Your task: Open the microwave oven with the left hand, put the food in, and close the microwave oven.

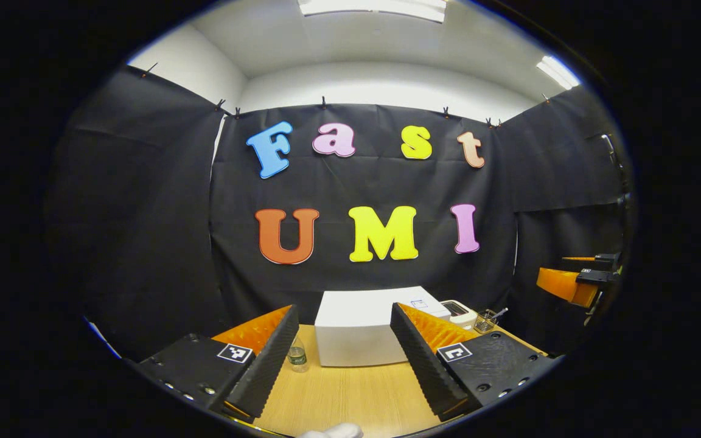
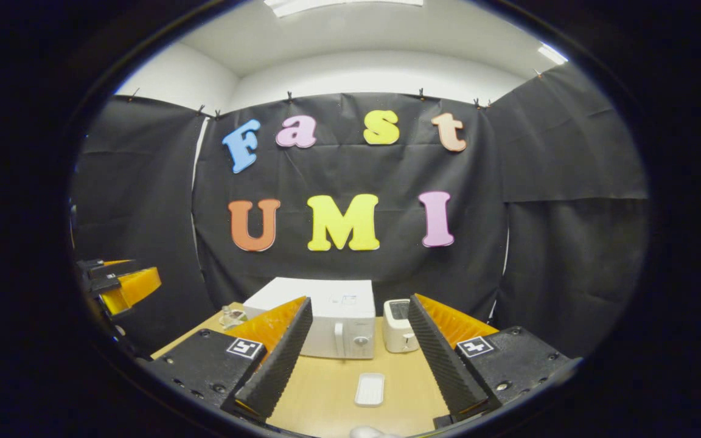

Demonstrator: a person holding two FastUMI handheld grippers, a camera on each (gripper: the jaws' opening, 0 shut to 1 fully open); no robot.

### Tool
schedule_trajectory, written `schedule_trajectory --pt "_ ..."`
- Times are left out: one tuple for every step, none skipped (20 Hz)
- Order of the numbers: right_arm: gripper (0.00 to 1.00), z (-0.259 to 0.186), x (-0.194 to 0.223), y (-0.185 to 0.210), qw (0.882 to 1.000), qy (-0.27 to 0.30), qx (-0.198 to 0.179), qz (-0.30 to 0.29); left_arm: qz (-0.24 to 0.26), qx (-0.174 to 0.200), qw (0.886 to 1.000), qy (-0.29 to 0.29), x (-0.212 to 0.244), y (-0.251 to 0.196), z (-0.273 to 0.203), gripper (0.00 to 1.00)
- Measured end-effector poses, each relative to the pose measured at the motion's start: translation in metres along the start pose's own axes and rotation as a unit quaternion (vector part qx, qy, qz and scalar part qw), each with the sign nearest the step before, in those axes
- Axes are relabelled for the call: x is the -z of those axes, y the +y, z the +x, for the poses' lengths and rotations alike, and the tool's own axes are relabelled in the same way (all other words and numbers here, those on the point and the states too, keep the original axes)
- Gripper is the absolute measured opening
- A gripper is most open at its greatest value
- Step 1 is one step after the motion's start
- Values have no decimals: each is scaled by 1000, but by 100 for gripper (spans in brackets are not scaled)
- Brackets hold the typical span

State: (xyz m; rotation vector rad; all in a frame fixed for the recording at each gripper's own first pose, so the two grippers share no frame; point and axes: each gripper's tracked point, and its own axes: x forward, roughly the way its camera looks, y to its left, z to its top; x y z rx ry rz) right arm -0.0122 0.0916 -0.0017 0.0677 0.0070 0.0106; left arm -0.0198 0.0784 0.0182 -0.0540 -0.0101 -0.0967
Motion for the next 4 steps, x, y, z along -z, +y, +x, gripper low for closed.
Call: schedule_trajectory --pt "90 -2 -1 0 1000 0 1 0 0 -1 1000 -3 -1 -1 0 94" --pt "100 -2 -4 0 1000 -3 0 -1 1 -2 1000 -5 -4 0 -1 94" --pt "91 -3 -7 0 1000 -6 0 -2 2 -3 1000 -10 -7 1 -2 94" --pt "91 -4 -9 0 1000 -8 0 -3 3 -3 1000 -13 -9 1 -3 94"
